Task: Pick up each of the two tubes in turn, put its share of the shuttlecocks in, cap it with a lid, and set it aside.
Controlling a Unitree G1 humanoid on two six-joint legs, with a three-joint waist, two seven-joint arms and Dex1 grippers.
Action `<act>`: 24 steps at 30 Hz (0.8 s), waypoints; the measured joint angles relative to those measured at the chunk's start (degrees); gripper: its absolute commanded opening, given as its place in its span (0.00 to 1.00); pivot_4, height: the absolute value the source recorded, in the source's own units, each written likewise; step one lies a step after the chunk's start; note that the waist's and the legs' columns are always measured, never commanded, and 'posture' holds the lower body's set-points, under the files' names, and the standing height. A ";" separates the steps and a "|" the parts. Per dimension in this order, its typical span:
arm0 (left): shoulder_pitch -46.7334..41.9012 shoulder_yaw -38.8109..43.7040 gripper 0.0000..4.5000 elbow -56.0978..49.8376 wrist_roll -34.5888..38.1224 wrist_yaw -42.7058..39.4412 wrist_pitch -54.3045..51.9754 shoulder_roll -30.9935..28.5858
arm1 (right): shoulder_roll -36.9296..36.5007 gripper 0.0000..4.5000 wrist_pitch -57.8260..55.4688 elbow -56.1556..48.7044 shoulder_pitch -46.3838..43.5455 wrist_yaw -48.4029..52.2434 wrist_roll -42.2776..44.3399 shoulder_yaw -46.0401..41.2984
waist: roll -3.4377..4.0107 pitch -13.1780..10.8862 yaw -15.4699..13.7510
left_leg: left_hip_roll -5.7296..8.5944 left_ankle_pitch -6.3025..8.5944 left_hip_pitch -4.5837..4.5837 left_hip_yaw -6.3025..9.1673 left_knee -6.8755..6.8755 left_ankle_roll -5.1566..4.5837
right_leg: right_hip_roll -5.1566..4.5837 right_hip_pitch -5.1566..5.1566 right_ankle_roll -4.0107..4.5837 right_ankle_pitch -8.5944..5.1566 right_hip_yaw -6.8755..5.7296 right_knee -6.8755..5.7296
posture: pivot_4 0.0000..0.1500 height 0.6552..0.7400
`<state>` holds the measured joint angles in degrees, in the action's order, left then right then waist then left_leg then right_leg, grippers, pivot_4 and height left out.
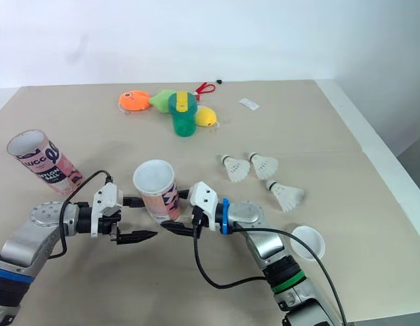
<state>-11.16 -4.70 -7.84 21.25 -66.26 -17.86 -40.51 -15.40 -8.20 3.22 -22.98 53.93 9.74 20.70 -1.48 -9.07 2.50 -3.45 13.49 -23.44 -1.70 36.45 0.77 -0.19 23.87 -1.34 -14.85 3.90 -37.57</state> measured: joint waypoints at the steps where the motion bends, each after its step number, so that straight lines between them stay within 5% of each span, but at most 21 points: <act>1: 0.00 0.00 1.00 0.00 -0.05 0.02 0.00 0.00 | 0.11 0.88 0.02 0.44 0.00 0.01 -0.04 0.04 | 0.00 0.00 0.00 | 0.00 -0.01 0.01 0.00 0.02 0.02 | 0.00 0.01 0.01 0.00 0.00 -0.06 | 1.00 1.00; 4: 0.00 0.00 1.00 0.43 -0.60 0.01 0.37 -0.04 | 0.15 0.67 0.11 0.53 0.00 0.12 -0.04 0.07 | 0.00 0.00 0.00 | 0.01 -0.02 0.02 -0.01 0.09 0.04 | 0.00 0.03 0.01 -0.01 0.03 -0.17 | 1.00 1.00; 10: -0.44 1.90 1.00 0.21 0.91 -0.01 -1.39 -1.16 | -1.06 0.67 -2.27 -2.55 0.98 0.87 0.87 -0.17 | -0.07 -0.04 -0.01 | 0.02 -0.06 0.04 0.01 0.20 0.09 | 0.00 0.11 0.07 -0.10 0.03 -0.56 | 1.00 1.00; 16: -11.86 11.40 1.00 -7.46 12.48 3.08 -12.13 -3.72 | -5.05 0.67 -13.41 -17.18 3.70 -3.78 9.27 -10.62 | -0.48 -0.32 -0.67 | 0.08 -0.34 -0.15 0.14 0.22 0.57 | -0.07 0.21 0.00 -0.01 -0.11 -0.62 | 1.00 1.00; 24: -22.31 2.65 1.00 -5.15 12.85 7.81 -13.81 9.36 | -12.18 0.67 -24.91 -27.91 9.11 -15.41 19.28 -33.46 | -0.52 -0.32 -1.99 | 0.40 -0.38 -0.22 0.26 0.34 0.64 | -0.18 0.06 -0.19 -0.03 0.03 -0.59 | 1.00 1.00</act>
<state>-33.47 -2.04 -12.99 34.10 -58.45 -31.66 -31.16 -27.59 -33.11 -24.69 -13.87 38.52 29.02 -12.76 -2.00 -9.39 0.52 -3.04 13.11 -23.66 -1.43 36.79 1.42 -0.37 23.93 -1.53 -14.88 3.93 -38.16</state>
